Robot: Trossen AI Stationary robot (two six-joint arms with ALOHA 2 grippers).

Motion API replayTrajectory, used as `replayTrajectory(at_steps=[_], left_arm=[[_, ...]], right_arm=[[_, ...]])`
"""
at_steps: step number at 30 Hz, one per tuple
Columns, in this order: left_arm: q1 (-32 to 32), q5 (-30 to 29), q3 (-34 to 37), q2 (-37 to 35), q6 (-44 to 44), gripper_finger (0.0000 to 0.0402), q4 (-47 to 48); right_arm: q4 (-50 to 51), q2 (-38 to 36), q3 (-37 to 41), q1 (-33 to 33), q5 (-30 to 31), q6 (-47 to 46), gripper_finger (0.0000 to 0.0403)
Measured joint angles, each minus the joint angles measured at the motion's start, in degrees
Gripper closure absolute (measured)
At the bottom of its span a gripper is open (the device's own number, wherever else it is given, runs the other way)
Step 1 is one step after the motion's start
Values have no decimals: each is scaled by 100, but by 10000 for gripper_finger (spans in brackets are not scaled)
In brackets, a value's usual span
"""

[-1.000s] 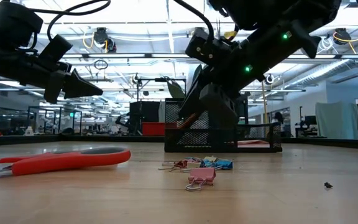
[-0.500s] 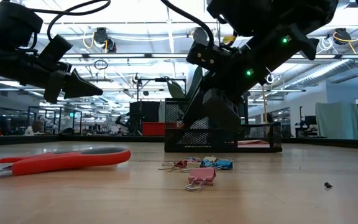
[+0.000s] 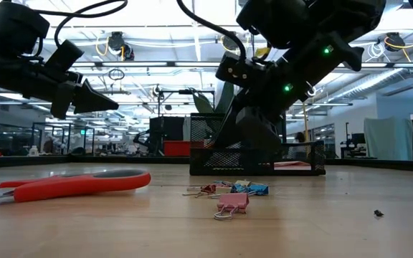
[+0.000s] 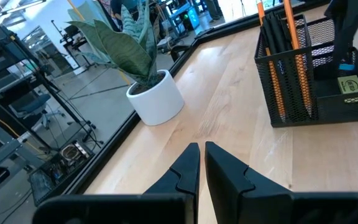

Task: Pick and place office supplies into organizer
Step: Put the blue binder clip into the desk organizer

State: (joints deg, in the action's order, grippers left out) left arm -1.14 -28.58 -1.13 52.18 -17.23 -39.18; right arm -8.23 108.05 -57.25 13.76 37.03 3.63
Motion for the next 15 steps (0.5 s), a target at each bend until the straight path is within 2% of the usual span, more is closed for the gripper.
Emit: replayTrajectory(at_steps=[15], left_arm=[[0, -2, 0, -1, -7, 371, 11]], right_arm=[[140, 0, 0, -68, -141, -237, 331]])
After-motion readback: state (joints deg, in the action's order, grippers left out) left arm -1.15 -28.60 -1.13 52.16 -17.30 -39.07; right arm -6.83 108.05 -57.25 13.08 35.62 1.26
